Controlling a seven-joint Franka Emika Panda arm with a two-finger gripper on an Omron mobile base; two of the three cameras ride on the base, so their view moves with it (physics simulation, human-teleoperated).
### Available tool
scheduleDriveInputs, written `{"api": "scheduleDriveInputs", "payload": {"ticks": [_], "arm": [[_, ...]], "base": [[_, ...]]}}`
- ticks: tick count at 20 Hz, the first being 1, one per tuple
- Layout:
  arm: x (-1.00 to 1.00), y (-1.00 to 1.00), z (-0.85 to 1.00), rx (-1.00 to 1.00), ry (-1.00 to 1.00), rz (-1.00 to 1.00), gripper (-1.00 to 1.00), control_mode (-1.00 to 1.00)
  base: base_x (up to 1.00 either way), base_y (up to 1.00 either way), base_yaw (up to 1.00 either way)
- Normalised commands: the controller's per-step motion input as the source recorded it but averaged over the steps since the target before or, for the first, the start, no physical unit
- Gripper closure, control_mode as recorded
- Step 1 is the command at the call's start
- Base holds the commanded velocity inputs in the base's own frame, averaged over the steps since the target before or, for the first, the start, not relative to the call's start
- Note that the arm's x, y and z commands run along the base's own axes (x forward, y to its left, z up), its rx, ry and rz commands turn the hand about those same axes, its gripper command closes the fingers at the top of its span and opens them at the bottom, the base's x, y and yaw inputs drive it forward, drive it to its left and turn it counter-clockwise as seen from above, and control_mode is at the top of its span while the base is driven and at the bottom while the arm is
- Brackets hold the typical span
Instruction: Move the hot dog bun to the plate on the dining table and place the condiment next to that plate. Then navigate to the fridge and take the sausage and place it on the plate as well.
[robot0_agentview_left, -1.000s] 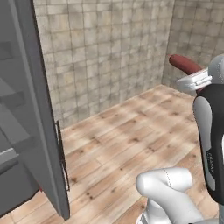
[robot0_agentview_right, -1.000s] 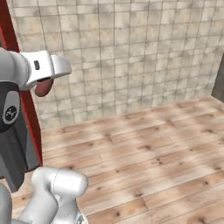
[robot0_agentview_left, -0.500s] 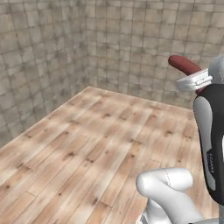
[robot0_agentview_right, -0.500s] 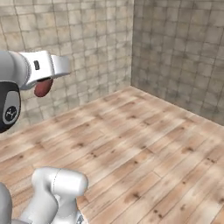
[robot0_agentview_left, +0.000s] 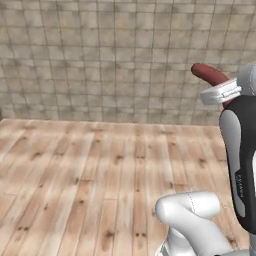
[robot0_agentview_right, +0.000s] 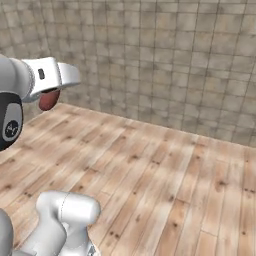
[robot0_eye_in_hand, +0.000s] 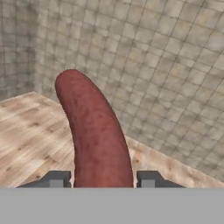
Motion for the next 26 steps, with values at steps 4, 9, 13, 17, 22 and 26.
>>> {"api": "scheduleDriveInputs", "payload": {"ticks": [4, 9, 13, 17, 22, 26], "arm": [[0.0, 0.0, 0.0, 0.0, 0.0, 0.0, 1.0, 1.0], [0.0, 0.0, 0.0, 0.0, 0.0, 0.0, 1.0, 1.0], [0.0, 0.0, 0.0, 0.0, 0.0, 0.0, 1.0, 1.0], [0.0, 0.0, 0.0, 0.0, 0.0, 0.0, 1.0, 1.0], [0.0, 0.0, 0.0, 0.0, 0.0, 0.0, 1.0, 1.0], [0.0, 0.0, 0.0, 0.0, 0.0, 0.0, 1.0, 1.0]], "base": [[0.44, -0.8, -0.64], [0.55, -0.73, -0.63], [0.7, -0.64, -0.6], [0.93, -0.46, -0.55], [1.0, -0.36, -0.47], [1.0, -0.06, -0.4]]}}
